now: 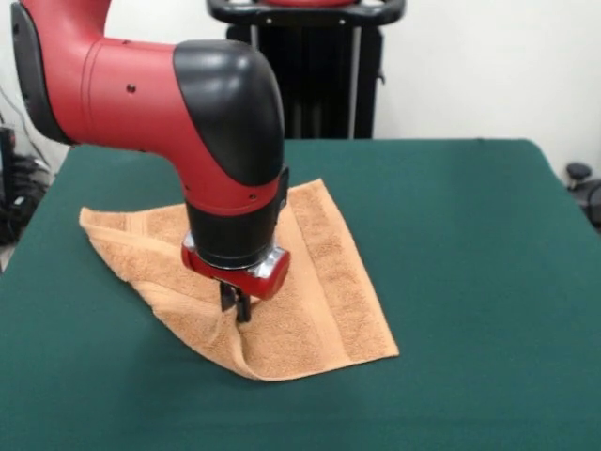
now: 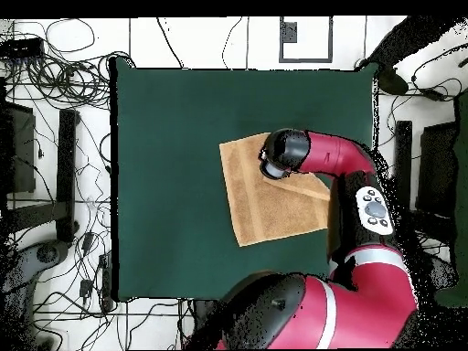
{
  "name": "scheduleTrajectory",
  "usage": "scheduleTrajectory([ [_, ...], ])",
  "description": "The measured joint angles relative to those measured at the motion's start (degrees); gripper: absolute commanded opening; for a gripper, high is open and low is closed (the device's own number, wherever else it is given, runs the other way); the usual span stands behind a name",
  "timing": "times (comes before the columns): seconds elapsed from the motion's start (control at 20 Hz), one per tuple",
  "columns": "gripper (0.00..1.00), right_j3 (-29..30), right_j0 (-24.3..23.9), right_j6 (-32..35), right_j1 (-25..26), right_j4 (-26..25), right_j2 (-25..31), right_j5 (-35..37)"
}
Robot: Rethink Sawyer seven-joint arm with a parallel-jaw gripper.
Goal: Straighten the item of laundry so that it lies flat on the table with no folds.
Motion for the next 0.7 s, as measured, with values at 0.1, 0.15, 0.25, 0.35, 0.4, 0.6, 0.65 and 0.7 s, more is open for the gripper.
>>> scheduleTrajectory([
  [0.1, 0.00, 0.0, 0.3, 0.0, 0.0, 0.0, 0.0, 0.0],
  [0.15, 0.00, 0.0, 0.5, 0.0, -0.1, 0.0, 0.0, 0.0],
  [0.25, 0.00, 0.1, 1.0, 0.0, -0.2, 0.0, 0.0, 0.0],
  [0.35, 0.00, 0.5, 1.4, 0.0, -0.5, 0.0, 0.0, 0.0],
  [0.4, 0.00, 0.8, 1.5, 0.0, -0.7, 0.0, 0.0, 0.0],
  [0.6, 0.00, 2.4, 2.3, 0.0, -2.0, 0.0, 0.0, 0.0],
  [0.65, 0.00, 2.9, 2.5, 0.0, -2.3, 0.0, 0.0, 0.0],
  [0.7, 0.00, 3.2, 2.6, 0.0, -2.6, 0.0, 0.0, 0.0],
])
